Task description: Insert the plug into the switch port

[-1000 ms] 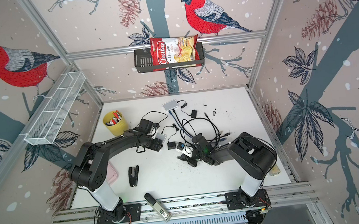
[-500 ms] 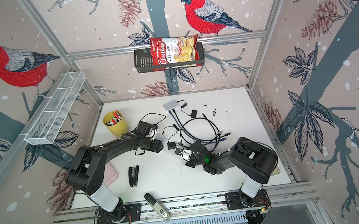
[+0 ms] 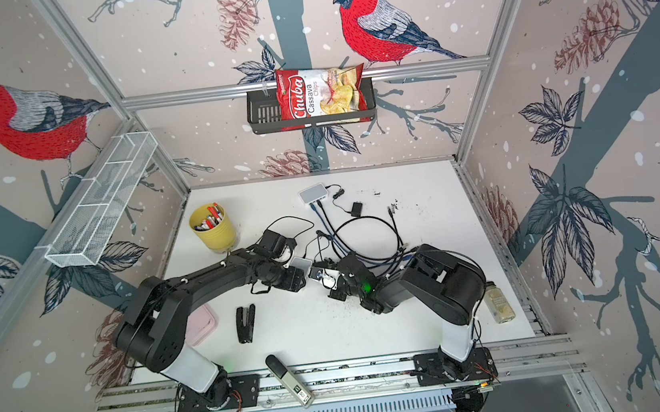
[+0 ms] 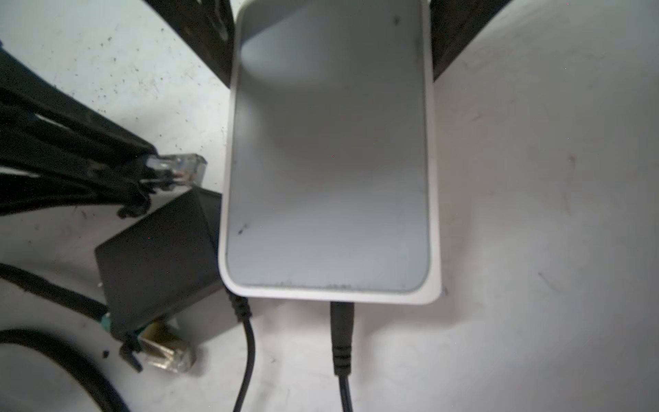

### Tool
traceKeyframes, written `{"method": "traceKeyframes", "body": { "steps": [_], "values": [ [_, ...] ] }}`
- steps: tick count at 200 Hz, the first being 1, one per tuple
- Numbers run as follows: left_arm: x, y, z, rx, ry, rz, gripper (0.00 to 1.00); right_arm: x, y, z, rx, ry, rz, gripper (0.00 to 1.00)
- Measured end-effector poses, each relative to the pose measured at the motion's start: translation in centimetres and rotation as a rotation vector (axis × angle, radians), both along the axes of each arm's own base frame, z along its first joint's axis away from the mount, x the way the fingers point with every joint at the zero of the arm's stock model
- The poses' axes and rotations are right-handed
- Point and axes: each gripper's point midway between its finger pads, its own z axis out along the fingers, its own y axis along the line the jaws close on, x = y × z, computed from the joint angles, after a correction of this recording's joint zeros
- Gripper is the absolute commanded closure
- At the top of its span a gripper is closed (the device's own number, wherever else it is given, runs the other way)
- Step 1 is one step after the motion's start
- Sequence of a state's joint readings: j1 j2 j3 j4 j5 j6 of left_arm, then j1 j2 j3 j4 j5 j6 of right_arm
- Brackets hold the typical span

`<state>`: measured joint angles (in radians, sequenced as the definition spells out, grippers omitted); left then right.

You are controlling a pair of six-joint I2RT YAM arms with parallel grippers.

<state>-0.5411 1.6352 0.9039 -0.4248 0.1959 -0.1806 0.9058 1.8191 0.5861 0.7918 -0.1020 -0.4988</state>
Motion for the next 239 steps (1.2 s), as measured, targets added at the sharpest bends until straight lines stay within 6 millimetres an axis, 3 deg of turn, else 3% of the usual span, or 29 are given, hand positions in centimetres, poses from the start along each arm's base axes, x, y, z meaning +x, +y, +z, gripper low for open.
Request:
{"method": "traceKeyframes", "body": {
  "steps": [30, 41, 50, 107, 154, 190, 239],
  "values": [
    [-0.5, 0.2, -0.3, 0.019, 0.008, 0.007, 0.24, 1.3, -0.1, -0.3, 0.001, 0.000, -0.026, 0.95],
    [-0.7, 0.4, -0.3, 0.020, 0.010, 0.012, 0.06, 1.6, -0.4, -0.4, 0.001, 0.002, -0.037, 0.95],
    [-0.8, 0.4, -0.2, 0.016, 0.009, 0.016, 0.04, 1.9, -0.6, -0.4, 0.001, -0.002, -0.049, 0.95],
    [-0.6, 0.4, 1.7, -0.016, -0.041, 0.042, 0.04, 1.1, -1.6, -0.5, 0.018, -0.001, -0.042, 0.95],
    [1.2, 0.7, 3.1, -0.045, -0.110, 0.109, 0.05, 0.7, -1.3, -0.1, 0.041, -0.005, -0.022, 0.95],
    [2.6, 0.9, 3.0, -0.062, -0.134, 0.175, 0.14, 0.5, -0.9, 0.3, 0.058, -0.010, -0.005, 0.95],
    [4.2, 1.8, 2.7, -0.090, -0.158, 0.289, 0.19, 0.2, 0.1, 0.4, 0.073, -0.017, 0.020, 0.95]
  ]
}}
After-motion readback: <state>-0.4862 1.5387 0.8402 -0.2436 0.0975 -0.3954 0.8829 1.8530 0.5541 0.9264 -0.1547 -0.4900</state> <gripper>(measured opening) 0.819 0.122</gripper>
